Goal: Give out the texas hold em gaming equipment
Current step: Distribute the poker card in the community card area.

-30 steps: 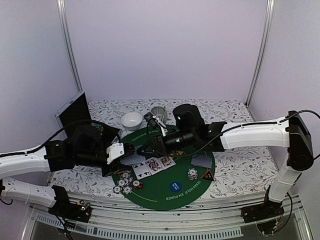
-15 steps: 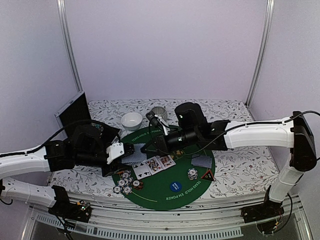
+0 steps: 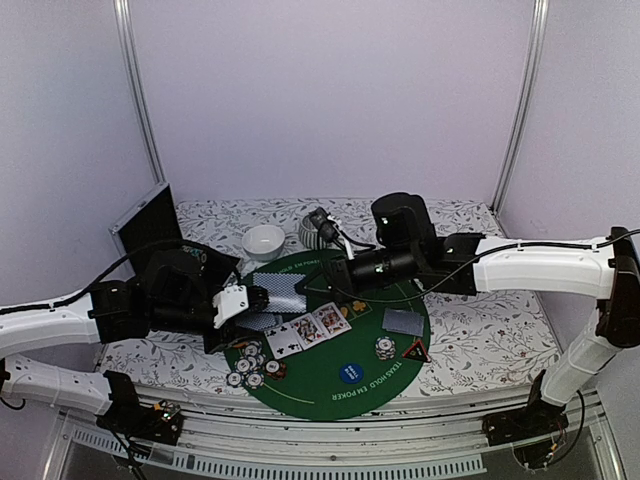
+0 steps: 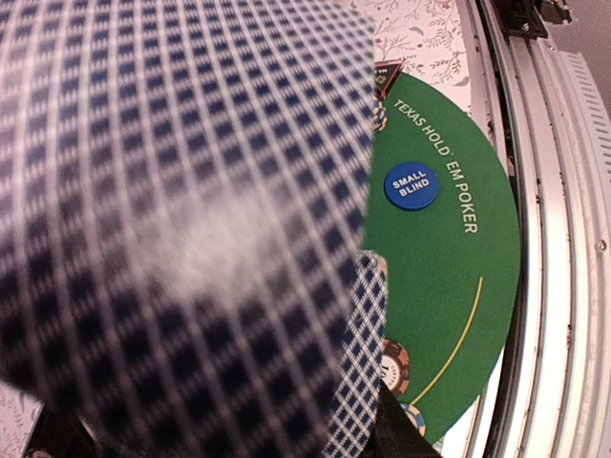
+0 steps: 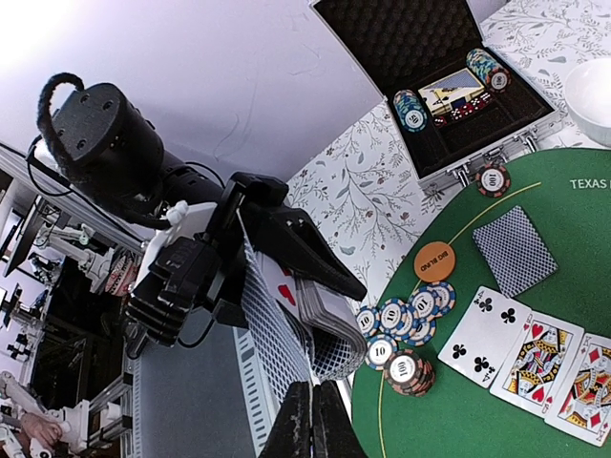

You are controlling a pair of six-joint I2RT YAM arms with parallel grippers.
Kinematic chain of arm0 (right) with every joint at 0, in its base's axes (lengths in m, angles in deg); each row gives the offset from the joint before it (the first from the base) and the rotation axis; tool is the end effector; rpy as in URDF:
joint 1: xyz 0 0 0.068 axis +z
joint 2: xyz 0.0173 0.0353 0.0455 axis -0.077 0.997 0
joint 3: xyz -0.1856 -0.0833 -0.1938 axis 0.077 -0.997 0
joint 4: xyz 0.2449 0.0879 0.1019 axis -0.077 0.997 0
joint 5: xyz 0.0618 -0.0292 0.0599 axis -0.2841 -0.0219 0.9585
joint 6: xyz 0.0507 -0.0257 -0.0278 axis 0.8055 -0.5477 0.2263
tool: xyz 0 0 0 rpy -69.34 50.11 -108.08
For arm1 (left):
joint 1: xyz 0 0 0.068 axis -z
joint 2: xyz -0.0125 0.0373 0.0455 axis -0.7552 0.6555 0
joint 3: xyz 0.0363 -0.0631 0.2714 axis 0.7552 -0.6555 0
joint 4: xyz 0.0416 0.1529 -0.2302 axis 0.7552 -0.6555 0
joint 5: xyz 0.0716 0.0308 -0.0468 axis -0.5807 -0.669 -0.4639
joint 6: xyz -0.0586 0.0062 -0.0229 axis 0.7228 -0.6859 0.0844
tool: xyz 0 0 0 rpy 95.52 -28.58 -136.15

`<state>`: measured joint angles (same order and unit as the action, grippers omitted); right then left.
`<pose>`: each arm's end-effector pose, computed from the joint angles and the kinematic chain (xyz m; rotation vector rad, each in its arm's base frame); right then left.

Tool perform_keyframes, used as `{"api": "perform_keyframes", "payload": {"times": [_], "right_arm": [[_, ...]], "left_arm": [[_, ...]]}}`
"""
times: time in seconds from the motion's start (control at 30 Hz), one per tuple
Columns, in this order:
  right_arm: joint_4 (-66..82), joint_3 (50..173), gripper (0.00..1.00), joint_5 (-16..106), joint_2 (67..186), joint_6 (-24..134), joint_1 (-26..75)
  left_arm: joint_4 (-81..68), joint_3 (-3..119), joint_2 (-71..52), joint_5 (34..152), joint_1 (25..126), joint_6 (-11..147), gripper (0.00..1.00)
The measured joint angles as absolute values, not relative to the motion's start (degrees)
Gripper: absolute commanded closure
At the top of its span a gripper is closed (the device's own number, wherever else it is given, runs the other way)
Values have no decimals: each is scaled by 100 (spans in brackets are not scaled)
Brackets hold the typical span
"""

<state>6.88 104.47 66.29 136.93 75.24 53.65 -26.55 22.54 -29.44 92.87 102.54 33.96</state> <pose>0.1923 0.3531 0.2920 -0.9479 2.0100 1.3990 0.1327 -0.1912 0.2354 1.4461 1.7189 -0.4575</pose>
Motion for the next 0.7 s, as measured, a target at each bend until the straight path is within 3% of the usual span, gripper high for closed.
{"api": "perform_keyframes", "payload": {"times": [0.37, 0.7], "right_arm": [[703, 9616, 98, 5984, 12515, 7771, 4648], [924, 9177, 98, 5461, 12321, 7913, 4298]], "left_arm": [[-2655, 2254, -2944, 9287, 10254, 3396, 72], [-2655, 2261, -2944, 9289, 10254, 3396, 72]]}}
